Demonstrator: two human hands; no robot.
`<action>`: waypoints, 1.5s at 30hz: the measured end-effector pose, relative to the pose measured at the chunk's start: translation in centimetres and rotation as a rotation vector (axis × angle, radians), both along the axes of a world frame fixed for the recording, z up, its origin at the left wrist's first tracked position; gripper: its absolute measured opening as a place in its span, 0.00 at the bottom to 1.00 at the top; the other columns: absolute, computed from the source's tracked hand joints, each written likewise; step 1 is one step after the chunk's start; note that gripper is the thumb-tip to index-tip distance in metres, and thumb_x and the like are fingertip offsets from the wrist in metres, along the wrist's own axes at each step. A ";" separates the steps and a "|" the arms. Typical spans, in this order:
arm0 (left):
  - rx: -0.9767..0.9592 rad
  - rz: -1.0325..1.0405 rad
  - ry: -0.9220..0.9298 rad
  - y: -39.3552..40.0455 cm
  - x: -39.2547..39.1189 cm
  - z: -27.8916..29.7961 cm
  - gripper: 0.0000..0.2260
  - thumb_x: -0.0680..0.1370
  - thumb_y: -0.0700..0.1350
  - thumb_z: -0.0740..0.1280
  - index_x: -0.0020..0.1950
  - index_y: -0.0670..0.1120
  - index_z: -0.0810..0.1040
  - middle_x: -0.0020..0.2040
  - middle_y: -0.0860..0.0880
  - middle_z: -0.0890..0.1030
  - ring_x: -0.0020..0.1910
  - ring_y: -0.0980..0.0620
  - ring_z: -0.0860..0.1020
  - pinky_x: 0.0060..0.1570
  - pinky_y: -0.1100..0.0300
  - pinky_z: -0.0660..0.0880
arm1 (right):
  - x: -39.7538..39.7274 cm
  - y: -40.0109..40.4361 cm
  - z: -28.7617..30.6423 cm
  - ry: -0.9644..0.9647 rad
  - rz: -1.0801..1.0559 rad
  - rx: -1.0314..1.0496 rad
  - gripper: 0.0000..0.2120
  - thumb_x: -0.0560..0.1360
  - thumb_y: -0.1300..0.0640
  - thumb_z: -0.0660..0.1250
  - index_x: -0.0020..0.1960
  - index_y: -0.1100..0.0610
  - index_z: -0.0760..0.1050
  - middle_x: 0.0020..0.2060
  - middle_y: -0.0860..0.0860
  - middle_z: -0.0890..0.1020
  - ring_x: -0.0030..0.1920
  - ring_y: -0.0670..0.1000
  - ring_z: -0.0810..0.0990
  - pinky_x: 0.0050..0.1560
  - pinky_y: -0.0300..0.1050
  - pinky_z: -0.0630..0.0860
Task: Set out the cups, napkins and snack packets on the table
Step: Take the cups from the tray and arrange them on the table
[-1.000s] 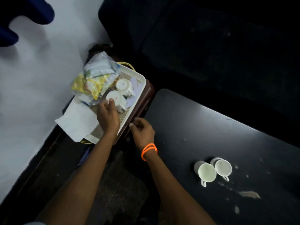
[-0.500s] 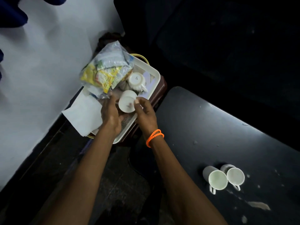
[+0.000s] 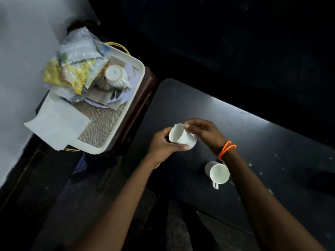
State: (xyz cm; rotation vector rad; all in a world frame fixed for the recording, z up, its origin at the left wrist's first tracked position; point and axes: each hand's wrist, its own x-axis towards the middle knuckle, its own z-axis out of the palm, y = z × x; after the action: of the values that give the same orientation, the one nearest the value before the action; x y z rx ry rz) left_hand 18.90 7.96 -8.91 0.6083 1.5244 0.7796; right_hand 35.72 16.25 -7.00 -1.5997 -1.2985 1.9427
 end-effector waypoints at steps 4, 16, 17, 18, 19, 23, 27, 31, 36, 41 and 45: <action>0.042 -0.082 0.294 -0.4 5.2 -1.4 0.35 0.58 0.43 0.87 0.63 0.51 0.82 0.55 0.53 0.87 0.53 0.55 0.84 0.54 0.59 0.81 | 5.1 -0.3 -1.1 -0.091 0.078 -0.033 0.08 0.79 0.59 0.71 0.56 0.59 0.84 0.52 0.55 0.87 0.54 0.51 0.85 0.61 0.50 0.80; 0.190 -0.199 0.545 -3.3 11.3 -3.2 0.30 0.65 0.33 0.83 0.66 0.41 0.82 0.59 0.42 0.81 0.54 0.46 0.83 0.48 0.77 0.75 | 10.3 -3.6 -2.3 -0.228 0.015 0.006 0.13 0.81 0.69 0.64 0.63 0.65 0.81 0.60 0.61 0.84 0.58 0.57 0.83 0.65 0.52 0.79; 0.188 -0.197 0.541 -3.5 11.6 -3.3 0.30 0.66 0.32 0.82 0.67 0.41 0.81 0.60 0.42 0.81 0.54 0.47 0.84 0.48 0.79 0.75 | 10.5 -3.7 -2.3 -0.230 0.015 0.000 0.13 0.81 0.69 0.64 0.63 0.65 0.81 0.60 0.61 0.84 0.58 0.56 0.82 0.64 0.51 0.79; 0.181 -0.192 0.530 -3.6 11.8 -3.3 0.30 0.67 0.31 0.81 0.68 0.41 0.81 0.61 0.42 0.80 0.55 0.46 0.84 0.49 0.76 0.77 | 10.7 -3.9 -2.3 -0.234 0.022 -0.003 0.13 0.81 0.69 0.63 0.63 0.65 0.81 0.60 0.60 0.84 0.58 0.55 0.82 0.64 0.51 0.79; 0.173 -0.189 0.518 -3.7 12.0 -3.3 0.30 0.68 0.30 0.80 0.68 0.41 0.80 0.62 0.43 0.79 0.55 0.46 0.84 0.51 0.70 0.81 | 10.8 -3.9 -2.3 -0.242 0.031 -0.001 0.13 0.81 0.69 0.63 0.63 0.64 0.82 0.60 0.59 0.85 0.59 0.56 0.82 0.64 0.51 0.79; 0.168 -0.185 0.523 -3.9 12.7 -3.3 0.29 0.69 0.28 0.78 0.69 0.40 0.80 0.62 0.42 0.79 0.57 0.44 0.84 0.52 0.52 0.85 | 11.4 -4.0 -2.5 -0.267 0.051 -0.006 0.14 0.82 0.67 0.63 0.63 0.61 0.82 0.59 0.56 0.85 0.61 0.57 0.82 0.62 0.49 0.79; 0.152 -0.179 0.498 -4.1 12.5 -3.4 0.28 0.69 0.27 0.76 0.69 0.41 0.80 0.61 0.42 0.79 0.56 0.46 0.84 0.54 0.53 0.85 | 11.0 -4.0 -2.5 -0.301 0.053 0.009 0.13 0.82 0.65 0.63 0.62 0.59 0.83 0.58 0.55 0.85 0.60 0.54 0.82 0.58 0.44 0.77; 0.150 -0.171 0.463 -4.1 10.9 -3.3 0.27 0.73 0.25 0.73 0.70 0.40 0.78 0.65 0.43 0.77 0.57 0.52 0.82 0.58 0.61 0.82 | 9.6 -3.3 -2.0 -0.331 0.024 0.063 0.12 0.81 0.65 0.64 0.61 0.60 0.83 0.57 0.55 0.86 0.57 0.53 0.83 0.61 0.44 0.78; 0.160 0.107 0.539 -2.1 4.6 -2.0 0.13 0.75 0.35 0.76 0.59 0.42 0.85 0.57 0.47 0.83 0.52 0.55 0.84 0.49 0.66 0.83 | 4.9 -1.4 -1.9 -0.423 -0.125 0.222 0.08 0.78 0.61 0.69 0.55 0.59 0.85 0.47 0.55 0.87 0.45 0.48 0.82 0.40 0.19 0.70; 0.221 0.358 0.639 2.3 -4.0 0.9 0.08 0.75 0.38 0.74 0.49 0.50 0.82 0.44 0.48 0.86 0.40 0.53 0.84 0.46 0.60 0.79 | -4.3 1.3 -1.7 -0.304 -0.084 0.254 0.07 0.78 0.59 0.71 0.53 0.59 0.85 0.45 0.56 0.87 0.46 0.53 0.85 0.53 0.46 0.81; 0.199 0.610 0.684 5.7 -10.4 2.0 0.09 0.75 0.41 0.73 0.55 0.45 0.79 0.51 0.43 0.85 0.44 0.51 0.83 0.50 0.55 0.81 | -13.2 2.5 -0.3 -0.178 -0.050 0.428 0.07 0.76 0.60 0.72 0.52 0.57 0.85 0.43 0.50 0.86 0.42 0.47 0.82 0.49 0.38 0.76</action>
State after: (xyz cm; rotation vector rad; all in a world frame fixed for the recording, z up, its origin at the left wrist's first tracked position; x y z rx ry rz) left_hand 8.49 13.65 -6.94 0.5893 2.3351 1.2797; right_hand 22.50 18.80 -7.32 -1.5874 -1.5945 1.3929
